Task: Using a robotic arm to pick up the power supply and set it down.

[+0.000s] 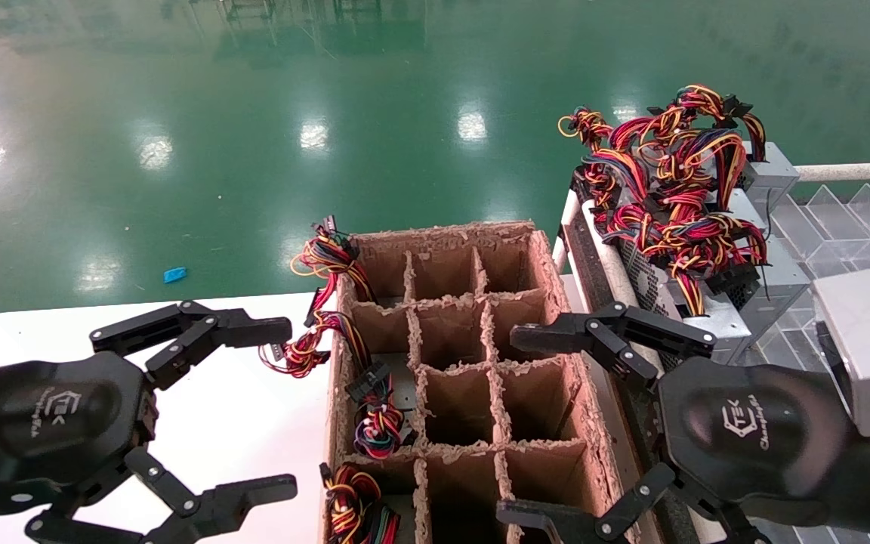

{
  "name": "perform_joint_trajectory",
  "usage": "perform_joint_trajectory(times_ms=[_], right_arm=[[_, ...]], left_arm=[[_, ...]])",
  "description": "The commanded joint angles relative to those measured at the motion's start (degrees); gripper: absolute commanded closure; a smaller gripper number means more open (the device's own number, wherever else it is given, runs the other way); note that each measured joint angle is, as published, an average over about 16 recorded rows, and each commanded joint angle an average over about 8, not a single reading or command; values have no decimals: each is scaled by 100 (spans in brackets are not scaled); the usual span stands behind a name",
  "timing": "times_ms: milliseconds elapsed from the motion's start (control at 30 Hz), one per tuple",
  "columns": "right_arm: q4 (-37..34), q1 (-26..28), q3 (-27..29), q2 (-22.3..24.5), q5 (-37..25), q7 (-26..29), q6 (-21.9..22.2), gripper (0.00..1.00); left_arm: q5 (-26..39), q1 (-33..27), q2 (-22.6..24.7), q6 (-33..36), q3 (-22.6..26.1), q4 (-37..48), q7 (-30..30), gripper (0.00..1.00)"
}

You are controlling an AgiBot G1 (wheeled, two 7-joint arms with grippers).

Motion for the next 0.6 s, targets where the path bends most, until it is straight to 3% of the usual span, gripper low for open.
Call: perform_joint_trajectory(times_ms=[33,533,600], right_arm=[[0,0,0,0,0,0,0,0],[0,0,0,0,0,0,0,0],[0,0,0,0,0,0,0,0]], left_arm=[[0,0,0,0,0,0,0,0],[0,0,0,0,0,0,0,0],[0,0,0,0,0,0,0,24]])
